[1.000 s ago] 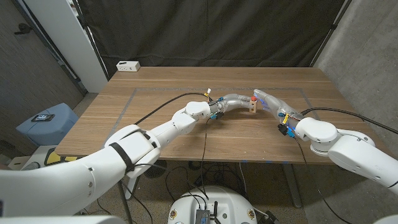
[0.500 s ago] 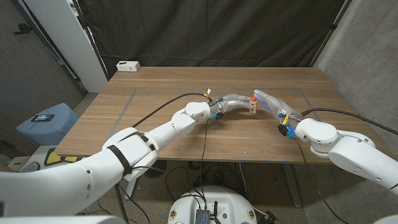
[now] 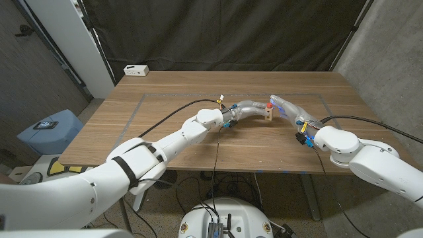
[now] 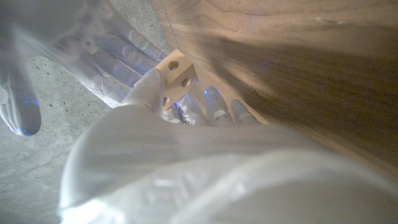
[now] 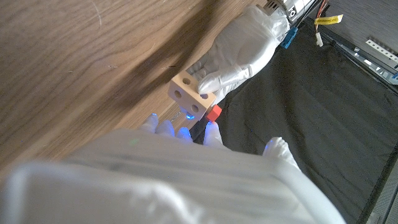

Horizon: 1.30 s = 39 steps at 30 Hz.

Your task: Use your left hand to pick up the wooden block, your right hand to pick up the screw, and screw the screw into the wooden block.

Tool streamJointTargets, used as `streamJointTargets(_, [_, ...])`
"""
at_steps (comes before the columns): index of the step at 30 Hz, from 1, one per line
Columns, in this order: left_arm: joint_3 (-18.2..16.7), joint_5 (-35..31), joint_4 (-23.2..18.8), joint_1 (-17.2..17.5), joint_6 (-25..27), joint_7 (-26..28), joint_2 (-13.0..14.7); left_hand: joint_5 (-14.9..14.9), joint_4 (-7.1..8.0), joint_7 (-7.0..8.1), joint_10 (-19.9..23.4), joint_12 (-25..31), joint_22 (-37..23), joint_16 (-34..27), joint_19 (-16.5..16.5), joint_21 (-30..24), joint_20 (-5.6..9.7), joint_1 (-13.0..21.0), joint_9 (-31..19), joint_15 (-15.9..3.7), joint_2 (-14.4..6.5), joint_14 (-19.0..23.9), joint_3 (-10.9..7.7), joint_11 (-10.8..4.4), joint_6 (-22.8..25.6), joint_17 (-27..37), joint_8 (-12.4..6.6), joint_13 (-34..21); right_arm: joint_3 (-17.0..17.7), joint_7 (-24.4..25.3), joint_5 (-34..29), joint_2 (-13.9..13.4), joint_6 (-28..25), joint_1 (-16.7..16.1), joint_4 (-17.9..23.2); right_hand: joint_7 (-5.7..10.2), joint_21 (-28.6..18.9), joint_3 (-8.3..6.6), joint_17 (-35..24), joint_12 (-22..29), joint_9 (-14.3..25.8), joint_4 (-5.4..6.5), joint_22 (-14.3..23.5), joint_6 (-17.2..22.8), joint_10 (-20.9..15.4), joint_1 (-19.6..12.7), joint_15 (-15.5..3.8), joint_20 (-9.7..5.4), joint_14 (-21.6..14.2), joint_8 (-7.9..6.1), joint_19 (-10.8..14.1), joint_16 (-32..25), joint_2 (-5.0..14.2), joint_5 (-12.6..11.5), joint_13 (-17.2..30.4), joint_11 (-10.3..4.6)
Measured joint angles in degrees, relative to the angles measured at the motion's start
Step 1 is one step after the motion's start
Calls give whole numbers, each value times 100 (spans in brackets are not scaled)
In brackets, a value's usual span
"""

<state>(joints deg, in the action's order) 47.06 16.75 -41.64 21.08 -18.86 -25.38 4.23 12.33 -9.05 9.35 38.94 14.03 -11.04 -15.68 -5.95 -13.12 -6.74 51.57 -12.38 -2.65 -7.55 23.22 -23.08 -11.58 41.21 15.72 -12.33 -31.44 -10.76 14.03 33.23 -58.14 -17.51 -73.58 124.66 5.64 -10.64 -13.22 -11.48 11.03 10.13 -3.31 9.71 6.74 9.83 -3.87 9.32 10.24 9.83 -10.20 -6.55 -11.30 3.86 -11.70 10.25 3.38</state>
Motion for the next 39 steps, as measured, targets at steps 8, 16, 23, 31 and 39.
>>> streamJointTargets(8, [3,6,-8,3,9,4,7,-1,-2,0,-1,18,0,0,0,0,0,16,-3,0,-18,0,2,-1,0,0,1,-2,1,3,-2,19,0,20,-11,0,0,0,0,0,0,0,0,0,0,0,0,0,0,0,0,0,0,0,0,0])
streamJointTargets(16, [3,13,125,-48,-7,-13,-34,-1,-8,0,4,18,0,0,0,0,0,14,-3,0,-19,0,7,4,0,0,7,-4,-23,-15,9,38,-39,79,-59,0,0,0,0,0,0,0,0,0,0,0,0,0,0,0,0,0,0,0,0,0])
streamJointTargets(23, [-1,25,279,-107,-101,-72,-91,-1,-9,0,12,15,0,0,0,0,0,6,-2,0,-25,0,8,12,1,0,23,-4,-96,-52,36,65,-73,170,-135,0,0,0,0,0,0,0,0,0,0,0,0,0,0,0,0,0,0,0,0,0])
streamJointTargets(31, [-13,29,440,-167,-172,-111,-149,-2,-12,0,12,12,0,0,0,0,0,-11,0,0,-40,0,10,12,1,0,-1,-4,-159,-74,80,87,-107,235,-196,0,0,0,0,0,0,0,0,0,0,0,0,0,0,0,0,0,0,0,0,0])
streamJointTargets(39, [-21,32,532,-196,-202,-130,-183,-2,-7,0,11,11,0,0,0,0,0,-11,2,0,-40,0,5,12,1,0,0,-1,-200,-84,105,92,-114,273,-226,0,0,0,0,0,0,0,0,0,0,0,0,0,0,0,0,0,0,0,0,0])
